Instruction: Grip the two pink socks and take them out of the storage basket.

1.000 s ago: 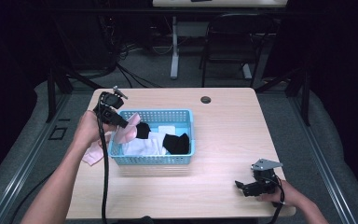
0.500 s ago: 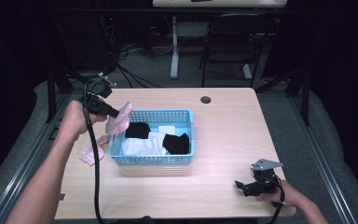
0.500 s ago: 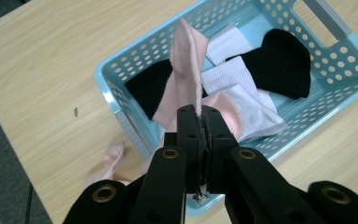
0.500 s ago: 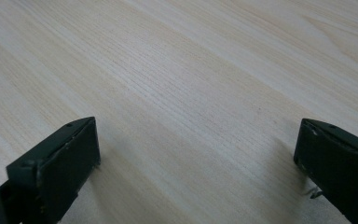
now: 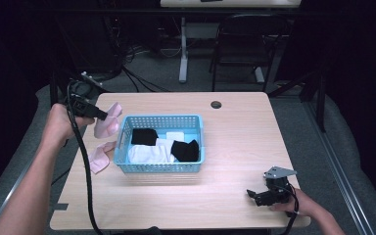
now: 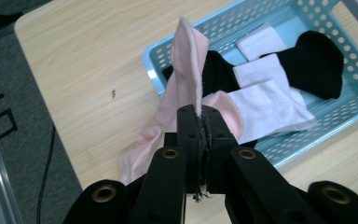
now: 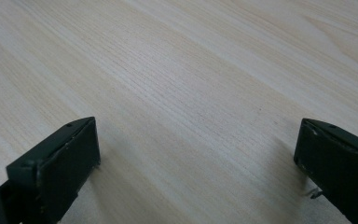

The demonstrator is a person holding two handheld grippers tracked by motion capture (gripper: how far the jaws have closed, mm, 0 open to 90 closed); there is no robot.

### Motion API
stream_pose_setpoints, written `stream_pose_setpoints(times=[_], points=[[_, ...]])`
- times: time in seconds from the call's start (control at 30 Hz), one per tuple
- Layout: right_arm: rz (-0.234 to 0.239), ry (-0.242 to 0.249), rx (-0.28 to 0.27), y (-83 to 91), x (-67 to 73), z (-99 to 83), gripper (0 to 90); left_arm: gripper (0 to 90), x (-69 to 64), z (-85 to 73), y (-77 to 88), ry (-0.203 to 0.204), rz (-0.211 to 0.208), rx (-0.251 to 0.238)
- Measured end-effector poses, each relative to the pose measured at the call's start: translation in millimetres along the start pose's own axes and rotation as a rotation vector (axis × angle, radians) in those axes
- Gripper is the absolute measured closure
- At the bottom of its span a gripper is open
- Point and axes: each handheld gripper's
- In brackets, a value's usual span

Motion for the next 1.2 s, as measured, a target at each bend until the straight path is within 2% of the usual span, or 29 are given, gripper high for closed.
stream_pose_setpoints(times=[0.2, 0.3, 0.47, 0.53, 0.6, 0.77, 0.83, 1.07, 1.2], points=[[-0.001, 0.001, 0.001, 0.1, 0.1, 0.0, 0.0, 87.3, 19.5, -13.1, -7.0, 0.056, 0.024, 0.025], [0.0, -0.001, -0.001, -0.1, -0.1, 0.0, 0.0, 87.3, 26.5, -20.3, -16.3, 0.072, 0.048, 0.049], [0.003, -0.004, -0.008, -0.5, 0.1, -0.2, 0.0, 87.3, 33.5, -35.1, -39.2, 0.109, 0.036, 0.082], [0.001, 0.0, -0.002, -0.1, 0.1, 0.0, 0.0, 87.3, 34.2, -40.9, -46.7, 0.113, 0.037, 0.087], [-0.001, -0.001, -0.002, 0.0, 0.2, 0.0, 0.0, 87.3, 33.1, -51.7, -59.7, 0.132, 0.018, 0.085], [-0.001, -0.003, -0.005, -0.3, 0.4, -0.2, 0.0, 87.2, 28.5, -77.4, -94.4, 0.155, -0.011, 0.128], [-0.001, -0.003, -0.006, -0.3, 0.4, -0.2, 0.0, 87.1, 27.5, -83.3, -103.2, 0.173, -0.023, 0.133], [-0.002, -0.004, -0.006, -0.3, 0.5, -0.2, 0.0, 86.8, 22.7, -100.9, -136.5, 0.197, -0.055, 0.18], [-0.001, -0.004, -0.006, -0.3, 0.4, -0.2, 0.0, 86.5, 19.1, -106.7, -148.5, 0.218, -0.058, 0.178]])
Point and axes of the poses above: each handheld gripper's, and its own axes: y roughly backward along the jaws, z roughly out of its top, x roughly to its left, and after that the axes turned 13 degrees about z, right-handed
